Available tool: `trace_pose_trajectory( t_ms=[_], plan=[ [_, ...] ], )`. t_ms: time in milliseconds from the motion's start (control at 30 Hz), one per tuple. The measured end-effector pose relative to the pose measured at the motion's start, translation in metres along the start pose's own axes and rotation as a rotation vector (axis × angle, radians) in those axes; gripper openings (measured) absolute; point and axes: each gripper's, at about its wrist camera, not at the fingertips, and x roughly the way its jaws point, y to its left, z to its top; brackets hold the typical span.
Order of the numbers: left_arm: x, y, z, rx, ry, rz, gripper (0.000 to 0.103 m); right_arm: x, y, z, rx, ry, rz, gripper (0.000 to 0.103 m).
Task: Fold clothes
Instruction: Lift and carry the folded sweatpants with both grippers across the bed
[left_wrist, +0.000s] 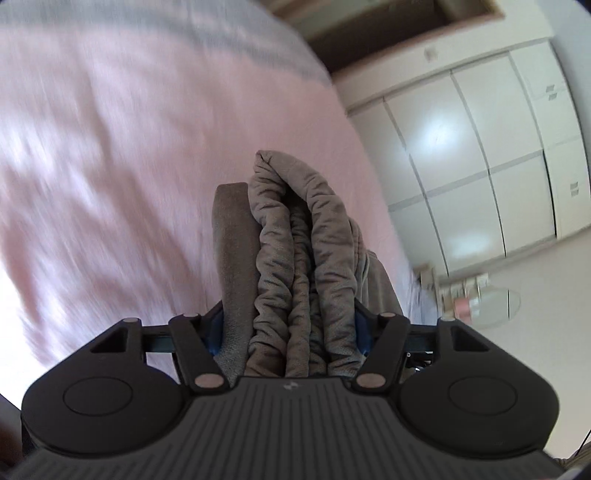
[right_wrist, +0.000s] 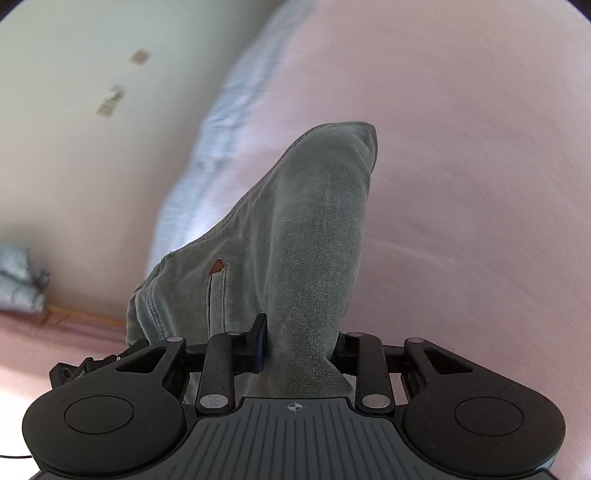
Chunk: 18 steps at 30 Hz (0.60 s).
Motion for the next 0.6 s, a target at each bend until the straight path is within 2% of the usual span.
trace_pose_trajectory(
  t_ms=[200, 500, 600],
  plan=[
    [-0.051, 0.022, 0.075, -0.046, -0.175, 0.063, 0.06, 0.096, 0.085, 0.066, -0.144, 0.077, 0.074, 0.029],
    [-0.084, 0.119, 0.209, -0.165, -0.359, 0.154, 0.06, 0.306, 0.193, 0.168, -0.309, 0.242, 0.135, 0.029],
    [-0.084, 0.149, 0.25, -0.204, -0.397, 0.167, 0.06, 0.356, 0.221, 0.191, -0.362, 0.275, 0.141, 0.029]
  ],
)
